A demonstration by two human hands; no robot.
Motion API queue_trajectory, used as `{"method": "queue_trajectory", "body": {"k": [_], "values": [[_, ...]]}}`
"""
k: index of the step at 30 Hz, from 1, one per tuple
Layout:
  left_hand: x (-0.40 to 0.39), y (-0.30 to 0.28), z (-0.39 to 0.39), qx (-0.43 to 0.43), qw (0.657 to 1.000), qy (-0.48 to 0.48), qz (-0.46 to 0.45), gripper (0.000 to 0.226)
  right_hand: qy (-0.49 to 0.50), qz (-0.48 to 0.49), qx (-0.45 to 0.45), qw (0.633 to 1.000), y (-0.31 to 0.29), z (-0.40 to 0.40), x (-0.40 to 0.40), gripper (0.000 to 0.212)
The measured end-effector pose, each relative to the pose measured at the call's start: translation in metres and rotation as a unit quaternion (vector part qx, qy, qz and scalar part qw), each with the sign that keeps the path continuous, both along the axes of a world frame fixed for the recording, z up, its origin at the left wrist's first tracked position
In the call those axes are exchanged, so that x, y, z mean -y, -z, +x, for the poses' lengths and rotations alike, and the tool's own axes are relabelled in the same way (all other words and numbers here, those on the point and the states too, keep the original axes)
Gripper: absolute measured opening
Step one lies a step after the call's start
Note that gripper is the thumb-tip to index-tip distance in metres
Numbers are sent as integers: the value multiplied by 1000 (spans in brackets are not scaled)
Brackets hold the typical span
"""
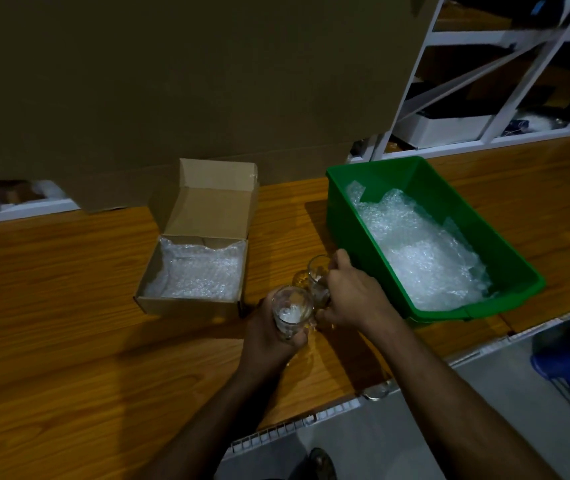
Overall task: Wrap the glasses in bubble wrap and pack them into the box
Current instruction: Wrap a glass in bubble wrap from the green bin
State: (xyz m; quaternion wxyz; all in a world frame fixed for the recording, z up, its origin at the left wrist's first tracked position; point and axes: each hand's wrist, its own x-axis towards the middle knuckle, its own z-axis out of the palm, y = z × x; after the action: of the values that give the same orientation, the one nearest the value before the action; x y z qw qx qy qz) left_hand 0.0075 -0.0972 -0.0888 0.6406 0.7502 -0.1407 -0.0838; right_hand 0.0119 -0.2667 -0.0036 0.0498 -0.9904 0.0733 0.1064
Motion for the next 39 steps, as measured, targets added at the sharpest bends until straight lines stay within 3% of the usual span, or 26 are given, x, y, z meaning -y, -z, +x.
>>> {"method": "queue_trajectory", "body": {"k": [5,12,18,27,39], "values": [[-5,-2,-3,-10,1000,4,-21,66,-3,-6,-4,1000,-2,2,2,33],[-14,4,-4,15,999,-13,43,70,-1,98,76,992,-6,-14,3,41],[-37,-5,-28,18,996,-60,62,46,4,110,61,992,1,-36,-15,41],[-102,-2,-32,41,986,-116,108,51,-25,165,91,982,15,-62,-67,40],[-119,2,-32,69,984,-89,141,52,-67,61,54,994,10,-56,-89,39]]}}
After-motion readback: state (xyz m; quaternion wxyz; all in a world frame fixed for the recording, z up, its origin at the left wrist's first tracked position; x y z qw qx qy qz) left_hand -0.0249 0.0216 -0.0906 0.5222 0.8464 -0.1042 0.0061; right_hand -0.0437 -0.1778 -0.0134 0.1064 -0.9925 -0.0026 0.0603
